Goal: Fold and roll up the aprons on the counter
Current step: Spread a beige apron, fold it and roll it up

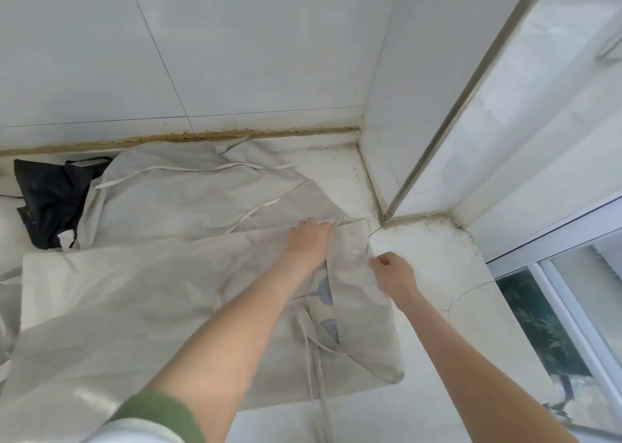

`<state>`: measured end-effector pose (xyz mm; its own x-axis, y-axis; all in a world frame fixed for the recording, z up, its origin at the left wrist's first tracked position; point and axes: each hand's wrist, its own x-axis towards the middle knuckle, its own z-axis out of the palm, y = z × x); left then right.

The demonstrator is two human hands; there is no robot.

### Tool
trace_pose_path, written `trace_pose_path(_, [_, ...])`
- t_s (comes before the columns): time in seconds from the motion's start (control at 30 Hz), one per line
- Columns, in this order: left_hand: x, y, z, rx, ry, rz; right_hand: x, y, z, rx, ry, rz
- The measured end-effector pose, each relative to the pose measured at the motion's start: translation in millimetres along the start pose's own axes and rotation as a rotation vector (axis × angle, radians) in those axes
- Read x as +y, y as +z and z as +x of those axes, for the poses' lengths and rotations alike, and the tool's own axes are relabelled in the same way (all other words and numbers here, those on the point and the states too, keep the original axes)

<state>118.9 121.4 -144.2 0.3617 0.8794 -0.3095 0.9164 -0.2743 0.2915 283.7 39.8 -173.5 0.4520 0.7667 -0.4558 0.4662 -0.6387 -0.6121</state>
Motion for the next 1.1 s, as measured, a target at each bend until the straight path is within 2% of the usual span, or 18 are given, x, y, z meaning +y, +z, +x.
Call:
trace_pose_path(0.1, [18.8,-1.7,28.4,0.009,-0.008,0.062,0.9,-1.9,3.9,-0.025,-0.015,0.028])
trace_pose_path(0.2, [34.2,-1.8,51.8,0.010,0.069,0.012,4.3,-4.2,11.9,-0.051,-0.026,0.074])
trace_pose_path(0.3, [50.7,-1.9,64.1,-0.084,0.111,0.000,7.4,-5.6,16.0,-0.068,-0.042,0.102])
trace_pose_path(0.43, [57.8,3.8,75.3,-0.179,0.053,-0.087,9.5,-5.7,19.3,-0.063,-0.054,0.108])
trace_pose_path(0.63, [48.1,8.6,84.4,-0.071,-0.052,-0.327,15.1,-3.0,22.9,0.066,-0.077,0.111])
trace_pose_path(0.73, [50.0,21.5,78.2,0.090,-0.010,-0.408,21.5,-3.0,25.2,0.115,-0.135,0.032])
trace_pose_path(0.83, [50.3,37.6,59.0,0.341,0.130,-0.255,26.1,-7.7,26.4,0.228,-0.306,-0.073])
trace_pose_path(0.9, [44.0,49.3,40.1,0.402,0.317,-0.161,32.6,-7.6,26.8,0.323,-0.495,-0.260])
trace_pose_path(0.93, [38.6,59.1,29.7,0.354,0.410,-0.095,35.9,-6.8,24.2,0.328,-0.561,-0.356])
trace_pose_path(1.0, [28.2,76.4,9.2,0.116,0.517,0.029,44.9,-1.9,15.2,0.267,-0.624,-0.499])
trace_pose_path(1.03, [23.8,81.8,2.0,0.006,0.523,0.087,50.1,1.0,10.2,0.220,-0.636,-0.551])
trace_pose_path(1.1, [20.8,86.9,-1.7,-0.069,0.494,0.173,60.9,5.4,2.5,0.177,-0.618,-0.620])
